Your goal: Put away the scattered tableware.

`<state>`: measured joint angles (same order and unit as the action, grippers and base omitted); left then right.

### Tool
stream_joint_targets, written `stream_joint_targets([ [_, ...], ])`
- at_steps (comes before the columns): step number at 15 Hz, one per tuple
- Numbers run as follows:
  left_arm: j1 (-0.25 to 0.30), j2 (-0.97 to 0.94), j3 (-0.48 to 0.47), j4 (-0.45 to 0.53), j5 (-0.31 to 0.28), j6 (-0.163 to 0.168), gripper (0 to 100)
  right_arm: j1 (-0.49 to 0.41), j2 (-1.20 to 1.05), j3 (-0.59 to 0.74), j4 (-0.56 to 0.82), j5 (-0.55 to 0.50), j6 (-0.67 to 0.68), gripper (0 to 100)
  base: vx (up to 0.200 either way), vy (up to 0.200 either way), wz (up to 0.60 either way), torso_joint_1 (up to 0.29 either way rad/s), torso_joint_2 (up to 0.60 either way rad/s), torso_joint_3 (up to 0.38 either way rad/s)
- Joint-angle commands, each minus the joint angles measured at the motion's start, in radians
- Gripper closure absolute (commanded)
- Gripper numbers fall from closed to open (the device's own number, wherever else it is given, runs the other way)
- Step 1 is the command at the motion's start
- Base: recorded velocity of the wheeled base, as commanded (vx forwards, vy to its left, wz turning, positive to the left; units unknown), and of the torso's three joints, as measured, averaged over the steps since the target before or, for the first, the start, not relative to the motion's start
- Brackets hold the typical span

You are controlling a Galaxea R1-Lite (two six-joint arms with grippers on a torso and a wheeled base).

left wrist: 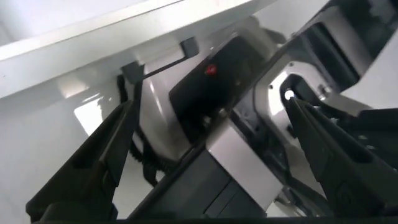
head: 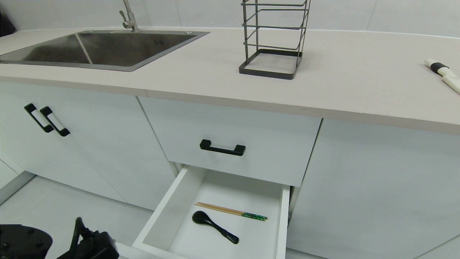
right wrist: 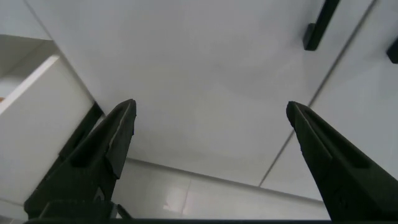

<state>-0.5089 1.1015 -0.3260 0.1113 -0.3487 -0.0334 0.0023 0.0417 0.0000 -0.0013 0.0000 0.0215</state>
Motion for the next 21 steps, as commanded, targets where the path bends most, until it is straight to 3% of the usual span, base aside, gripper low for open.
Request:
stream_joint_targets([
  [1, -0.023, 0.043, 0.002, 0.001, 0.037, 0.000, 0, -0.005, -0.042, 0.000, 0.000, 0.000, 0.003, 0, 0.000, 0.000, 0.00, 0.000, 0.00, 0.000],
  [3, -0.033, 0.046, 0.001, 0.001, 0.054, 0.001, 0, -0.005, -0.042, 0.000, 0.000, 0.000, 0.006, 0, 0.000, 0.000, 0.00, 0.000, 0.00, 0.000],
  [6, -0.034, 0.061, 0.001, 0.001, 0.174, 0.007, 0, -0.005, -0.042, 0.000, 0.000, 0.000, 0.005, 0, 0.000, 0.000, 0.00, 0.000, 0.00, 0.000],
  [7, -0.034, 0.061, 0.001, 0.001, 0.175, 0.007, 0, -0.005, -0.042, 0.000, 0.000, 0.000, 0.005, 0, 0.000, 0.000, 0.00, 0.000, 0.00, 0.000],
  [10, -0.036, 0.113, -0.005, -0.001, 0.312, 0.009, 0, -0.005, -0.042, 0.000, 0.000, 0.000, 0.006, 0, 0.000, 0.000, 0.00, 0.000, 0.00, 0.000],
  [14, -0.036, 0.182, -0.007, -0.002, 0.381, 0.006, 0, -0.005, -0.042, 0.000, 0.000, 0.000, 0.008, 0, 0.000, 0.000, 0.00, 0.000, 0.00, 0.000],
  [16, -0.036, 0.210, -0.013, -0.008, 0.458, 0.007, 0, -0.005, -0.042, 0.000, -0.002, 0.000, 0.008, 0, 0.000, 0.000, 0.00, 0.000, 0.00, 0.000],
  [21, -0.033, 0.230, -0.047, -0.021, 0.471, 0.003, 0, -0.005, -0.042, 0.000, -0.002, 0.000, 0.008, 0, 0.000, 0.000, 0.00, 0.000, 0.00, 0.000],
])
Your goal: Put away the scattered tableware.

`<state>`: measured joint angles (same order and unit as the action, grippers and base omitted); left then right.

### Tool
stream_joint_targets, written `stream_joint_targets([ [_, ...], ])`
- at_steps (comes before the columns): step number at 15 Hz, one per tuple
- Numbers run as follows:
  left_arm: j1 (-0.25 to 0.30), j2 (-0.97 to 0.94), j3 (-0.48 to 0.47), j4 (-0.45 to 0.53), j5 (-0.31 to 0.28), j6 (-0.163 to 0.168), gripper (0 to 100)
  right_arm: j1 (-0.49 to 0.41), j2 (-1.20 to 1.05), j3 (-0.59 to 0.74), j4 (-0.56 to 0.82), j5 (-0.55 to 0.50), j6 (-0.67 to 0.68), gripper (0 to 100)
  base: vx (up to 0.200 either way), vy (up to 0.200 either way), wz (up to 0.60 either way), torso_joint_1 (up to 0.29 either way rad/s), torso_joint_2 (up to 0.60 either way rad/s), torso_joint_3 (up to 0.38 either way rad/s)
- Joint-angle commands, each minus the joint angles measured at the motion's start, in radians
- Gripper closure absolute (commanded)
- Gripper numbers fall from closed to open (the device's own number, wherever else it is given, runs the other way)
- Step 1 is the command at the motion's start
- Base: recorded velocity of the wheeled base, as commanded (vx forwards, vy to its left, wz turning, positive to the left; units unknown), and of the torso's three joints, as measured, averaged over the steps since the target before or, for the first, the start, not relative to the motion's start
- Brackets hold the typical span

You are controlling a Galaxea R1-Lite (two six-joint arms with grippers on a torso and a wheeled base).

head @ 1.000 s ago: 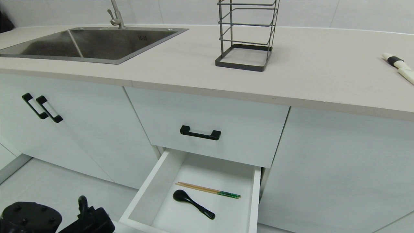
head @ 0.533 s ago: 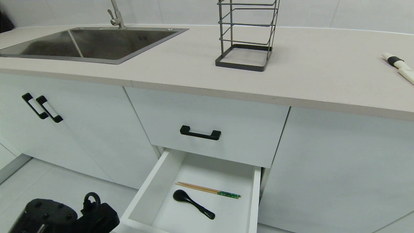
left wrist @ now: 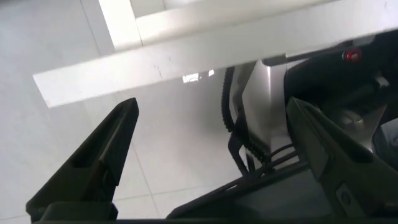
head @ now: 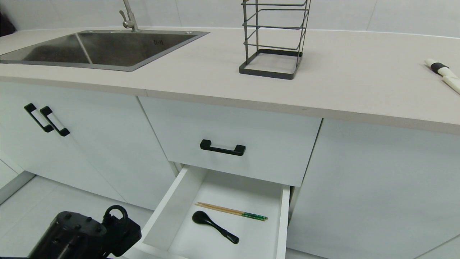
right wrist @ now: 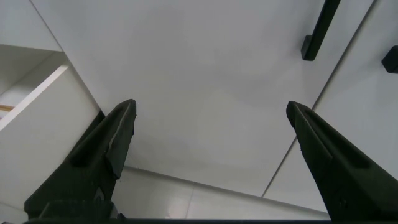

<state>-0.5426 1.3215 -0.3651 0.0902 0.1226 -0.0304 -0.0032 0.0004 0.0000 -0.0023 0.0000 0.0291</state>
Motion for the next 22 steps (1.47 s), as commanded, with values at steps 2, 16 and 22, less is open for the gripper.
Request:
stream_joint_targets([
  [2, 0.004, 0.012, -0.009, -0.010, 0.000, -0.002, 0, 0.000, 0.000, 0.000, -0.001, 0.000, 0.000, 0, 0.000, 0.000, 0.00, 0.000, 0.00, 0.000],
  [16, 0.006, 0.179, 0.003, -0.330, -0.021, -0.003, 0, 0.000, 0.000, 0.000, -0.001, 0.000, 0.002, 0, 0.000, 0.000, 0.00, 0.000, 0.00, 0.000],
  [22, 0.006, 0.211, -0.006, -0.385, -0.027, 0.003, 0, 0.000, 0.000, 0.000, -0.001, 0.000, 0.002, 0, 0.000, 0.000, 0.00, 0.000, 0.00, 0.000],
])
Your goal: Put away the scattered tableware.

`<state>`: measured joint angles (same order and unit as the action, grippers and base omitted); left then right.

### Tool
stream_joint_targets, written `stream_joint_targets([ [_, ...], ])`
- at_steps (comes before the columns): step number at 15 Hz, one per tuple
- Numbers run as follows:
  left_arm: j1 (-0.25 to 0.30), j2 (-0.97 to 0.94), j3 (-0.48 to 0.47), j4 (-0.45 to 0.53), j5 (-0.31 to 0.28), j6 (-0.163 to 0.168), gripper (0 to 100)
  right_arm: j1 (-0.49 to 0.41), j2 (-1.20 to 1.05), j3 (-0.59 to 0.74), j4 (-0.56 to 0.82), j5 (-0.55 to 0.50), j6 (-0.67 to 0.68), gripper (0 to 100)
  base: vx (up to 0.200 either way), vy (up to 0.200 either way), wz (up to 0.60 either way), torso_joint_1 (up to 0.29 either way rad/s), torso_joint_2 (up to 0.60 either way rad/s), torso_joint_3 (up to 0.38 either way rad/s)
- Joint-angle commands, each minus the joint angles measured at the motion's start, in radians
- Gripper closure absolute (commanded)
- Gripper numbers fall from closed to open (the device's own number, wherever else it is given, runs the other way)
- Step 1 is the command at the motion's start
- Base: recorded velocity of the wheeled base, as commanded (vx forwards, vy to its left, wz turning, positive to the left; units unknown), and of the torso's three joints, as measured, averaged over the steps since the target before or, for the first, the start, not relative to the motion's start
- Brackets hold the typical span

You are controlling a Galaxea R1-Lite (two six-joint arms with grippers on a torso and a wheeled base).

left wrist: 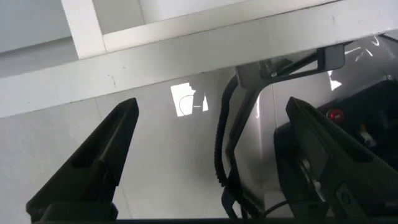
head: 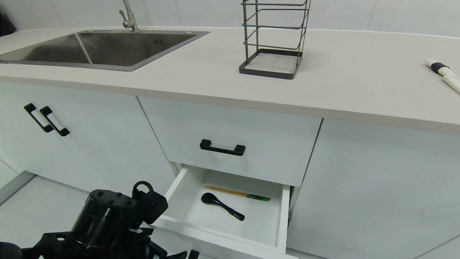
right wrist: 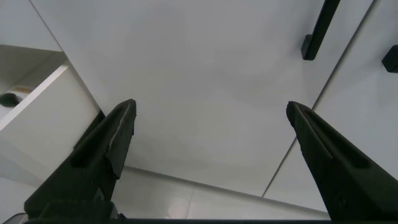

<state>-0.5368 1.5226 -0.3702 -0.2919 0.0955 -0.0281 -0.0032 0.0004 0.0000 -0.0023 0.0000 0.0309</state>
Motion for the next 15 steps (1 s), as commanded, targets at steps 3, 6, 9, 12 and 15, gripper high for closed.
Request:
stream_joint_targets([
  [3, 0.000, 0.061, 0.002, -0.127, -0.010, 0.000, 0, 0.000, 0.000, 0.000, -0.001, 0.000, 0.000, 0, 0.000, 0.000, 0.00, 0.000, 0.00, 0.000],
  [6, 0.001, 0.088, 0.002, -0.181, -0.010, 0.000, 0, 0.000, 0.000, 0.000, -0.001, 0.000, 0.001, 0, 0.000, 0.000, 0.00, 0.000, 0.00, 0.000],
  [9, 0.001, 0.088, 0.001, -0.194, -0.010, -0.001, 0, 0.000, 0.000, 0.000, -0.001, 0.000, 0.001, 0, 0.000, 0.000, 0.00, 0.000, 0.00, 0.000],
  [12, 0.018, 0.114, -0.019, -0.211, -0.016, 0.000, 0, 0.000, 0.000, 0.000, -0.001, 0.000, 0.001, 0, 0.000, 0.000, 0.00, 0.000, 0.00, 0.000],
  [15, 0.037, 0.197, -0.035, -0.354, -0.025, -0.003, 0, 0.000, 0.000, 0.000, -0.001, 0.000, 0.000, 0, 0.000, 0.000, 0.00, 0.000, 0.00, 0.000],
])
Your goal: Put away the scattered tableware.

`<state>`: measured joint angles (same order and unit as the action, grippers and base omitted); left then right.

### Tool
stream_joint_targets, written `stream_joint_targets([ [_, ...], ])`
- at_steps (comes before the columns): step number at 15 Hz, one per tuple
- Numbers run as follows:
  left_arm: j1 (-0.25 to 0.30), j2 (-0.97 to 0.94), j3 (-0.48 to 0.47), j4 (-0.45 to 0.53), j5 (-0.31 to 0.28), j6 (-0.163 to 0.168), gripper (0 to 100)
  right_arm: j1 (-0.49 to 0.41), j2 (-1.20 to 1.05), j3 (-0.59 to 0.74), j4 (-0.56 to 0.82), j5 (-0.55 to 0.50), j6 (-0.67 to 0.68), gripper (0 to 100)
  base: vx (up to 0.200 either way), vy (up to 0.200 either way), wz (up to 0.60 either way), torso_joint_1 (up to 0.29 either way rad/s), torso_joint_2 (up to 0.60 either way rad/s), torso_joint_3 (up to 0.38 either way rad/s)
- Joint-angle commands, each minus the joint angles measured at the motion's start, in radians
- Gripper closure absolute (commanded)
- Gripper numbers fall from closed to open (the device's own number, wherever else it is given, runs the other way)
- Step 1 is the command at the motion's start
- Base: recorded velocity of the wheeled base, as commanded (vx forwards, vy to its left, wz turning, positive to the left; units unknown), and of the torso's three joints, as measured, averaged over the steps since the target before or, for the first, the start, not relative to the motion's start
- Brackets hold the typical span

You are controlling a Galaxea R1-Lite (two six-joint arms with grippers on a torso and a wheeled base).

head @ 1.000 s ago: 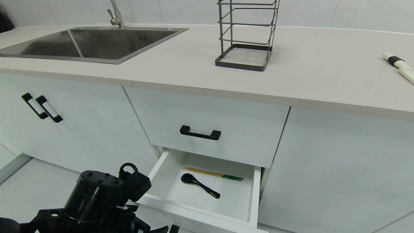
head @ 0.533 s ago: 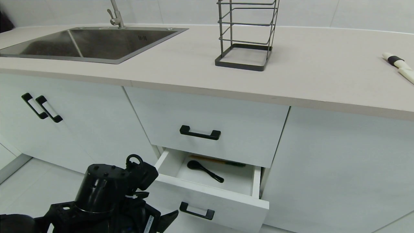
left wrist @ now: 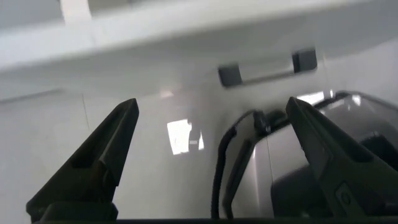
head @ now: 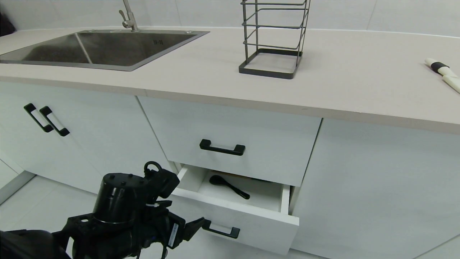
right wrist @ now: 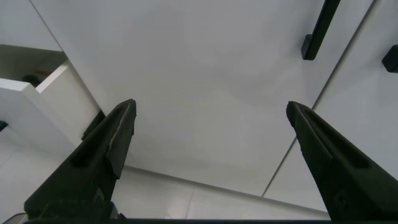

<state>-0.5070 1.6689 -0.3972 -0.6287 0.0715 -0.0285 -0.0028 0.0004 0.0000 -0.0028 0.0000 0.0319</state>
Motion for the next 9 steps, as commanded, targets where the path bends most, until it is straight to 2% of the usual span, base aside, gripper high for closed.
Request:
stream_joint_targets([
  [1, 0.008, 0.074, -0.008, -0.055, -0.004, -0.002, 0, 0.000, 0.000, 0.000, 0.000, 0.000, 0.000, 0, 0.000, 0.000, 0.00, 0.000, 0.00, 0.000],
  [4, 0.008, 0.097, -0.012, -0.077, -0.006, -0.004, 0, 0.000, 0.000, 0.000, 0.000, 0.000, 0.000, 0, 0.000, 0.000, 0.00, 0.000, 0.00, 0.000],
  [6, 0.035, 0.117, -0.064, -0.092, -0.007, -0.005, 0, 0.000, 0.000, 0.000, 0.000, 0.000, 0.000, 0, 0.000, 0.000, 0.00, 0.000, 0.00, 0.000],
  [9, 0.054, 0.146, -0.088, -0.152, -0.025, -0.005, 0, 0.000, 0.000, 0.000, 0.000, 0.000, 0.000, 0, 0.000, 0.000, 0.00, 0.000, 0.00, 0.000],
])
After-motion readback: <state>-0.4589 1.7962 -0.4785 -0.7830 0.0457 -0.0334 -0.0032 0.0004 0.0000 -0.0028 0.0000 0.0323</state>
